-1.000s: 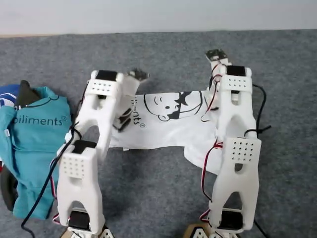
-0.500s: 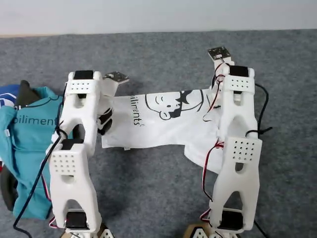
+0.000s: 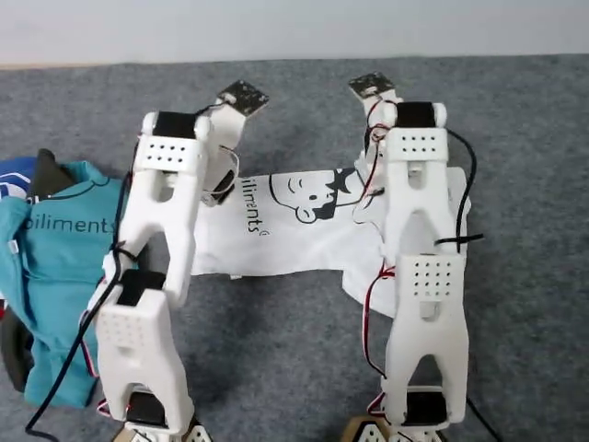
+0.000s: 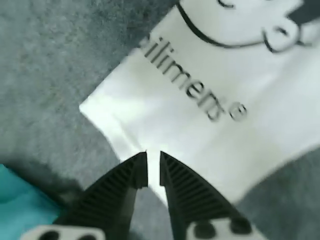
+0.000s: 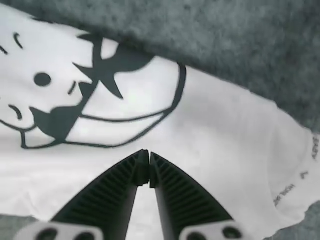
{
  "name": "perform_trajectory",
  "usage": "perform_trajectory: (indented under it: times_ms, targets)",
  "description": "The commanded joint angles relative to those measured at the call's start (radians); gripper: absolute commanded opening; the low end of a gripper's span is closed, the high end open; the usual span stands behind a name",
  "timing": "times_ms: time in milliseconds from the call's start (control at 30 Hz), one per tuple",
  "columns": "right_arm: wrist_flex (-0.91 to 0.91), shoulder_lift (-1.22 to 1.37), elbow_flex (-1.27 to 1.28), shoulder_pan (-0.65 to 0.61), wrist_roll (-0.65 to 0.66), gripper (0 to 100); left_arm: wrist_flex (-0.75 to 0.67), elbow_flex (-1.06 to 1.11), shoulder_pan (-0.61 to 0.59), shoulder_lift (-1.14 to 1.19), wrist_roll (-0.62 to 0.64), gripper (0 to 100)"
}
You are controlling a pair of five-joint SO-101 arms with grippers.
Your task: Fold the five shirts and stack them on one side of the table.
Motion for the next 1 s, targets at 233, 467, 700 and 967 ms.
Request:
perform_trajectory:
  times_ms: [233, 467, 700, 967]
  targets:
    - [0.042, -0.245, 0.387, -0.008, -0.032, 1.0, -0.052, -0.308, 0.009, 0.239, 0.086, 5]
    - [0.025, -0.200, 0.448, -0.002, -0.032, 1.0, -0.012, -0.524, 0.006, 0.427, 0.084, 5]
    - [0.013, -0.099, 0.443, 0.082, -0.026, 1.0, 0.063, -0.756, -0.026, 0.585, 0.064, 5]
    - [0.015, -0.101, 0.443, 0.122, 0.009, 1.0, 0.089, -0.932, -0.066, 0.664, 0.037, 5]
